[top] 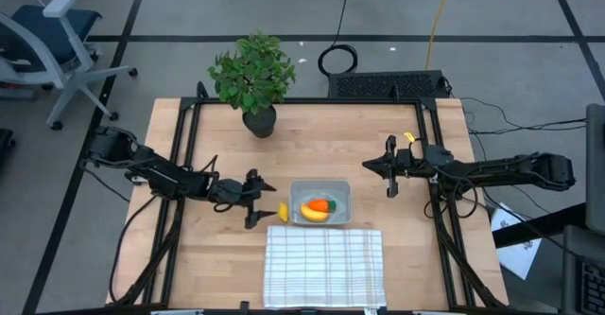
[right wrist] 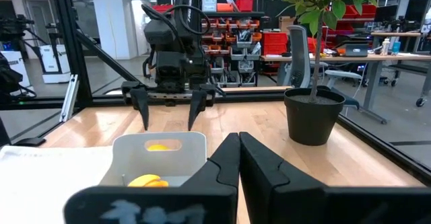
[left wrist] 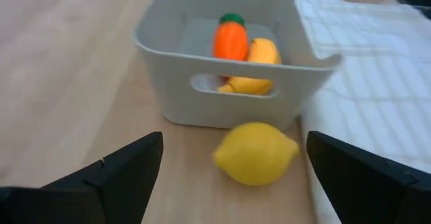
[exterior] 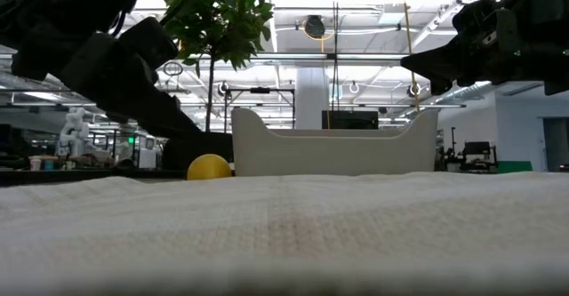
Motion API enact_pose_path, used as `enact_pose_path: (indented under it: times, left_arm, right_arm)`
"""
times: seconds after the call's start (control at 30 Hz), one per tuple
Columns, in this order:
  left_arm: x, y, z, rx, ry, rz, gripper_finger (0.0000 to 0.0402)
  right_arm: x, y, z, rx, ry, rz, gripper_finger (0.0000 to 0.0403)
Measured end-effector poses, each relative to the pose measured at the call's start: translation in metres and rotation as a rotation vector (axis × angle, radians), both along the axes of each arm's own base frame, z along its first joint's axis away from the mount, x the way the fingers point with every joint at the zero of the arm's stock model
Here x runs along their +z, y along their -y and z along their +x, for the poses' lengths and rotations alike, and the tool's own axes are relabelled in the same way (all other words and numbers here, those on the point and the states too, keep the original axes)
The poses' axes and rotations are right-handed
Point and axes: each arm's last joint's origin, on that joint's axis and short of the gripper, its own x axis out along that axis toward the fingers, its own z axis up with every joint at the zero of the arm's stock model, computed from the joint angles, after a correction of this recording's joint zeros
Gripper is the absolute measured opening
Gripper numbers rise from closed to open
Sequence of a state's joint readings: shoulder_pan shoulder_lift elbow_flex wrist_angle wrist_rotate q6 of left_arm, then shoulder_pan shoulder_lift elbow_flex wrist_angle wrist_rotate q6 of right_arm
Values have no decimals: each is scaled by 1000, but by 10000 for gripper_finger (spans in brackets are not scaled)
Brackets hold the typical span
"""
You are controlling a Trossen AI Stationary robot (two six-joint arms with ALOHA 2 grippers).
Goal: Pick and placing Produce into tupperware
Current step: Put the lemon into the gray bin
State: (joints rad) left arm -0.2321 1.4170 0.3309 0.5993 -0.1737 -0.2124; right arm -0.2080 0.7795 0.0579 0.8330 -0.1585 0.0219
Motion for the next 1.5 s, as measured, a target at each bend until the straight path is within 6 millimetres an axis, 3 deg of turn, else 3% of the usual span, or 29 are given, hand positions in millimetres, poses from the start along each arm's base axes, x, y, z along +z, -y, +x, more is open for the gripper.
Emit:
enact_pose_path:
  times: [0.3,0.83,1.3,1.5]
  left_arm:
    - [-1,3,-1,-71,-21,-69,398]
    - [-3,-10,1,-111,-32,94,397]
    - [-1,-12,3,-175,-8,15,397]
    - [-12,-12,5,-162,-36,51,397]
  right_arm:
    - [0,0,0,0,0,-3,0]
    - [0,0,0,0,3,-1,0]
    - [1,0,0,0,5,-5,0]
    - [1,0,0,0,6,-5,0]
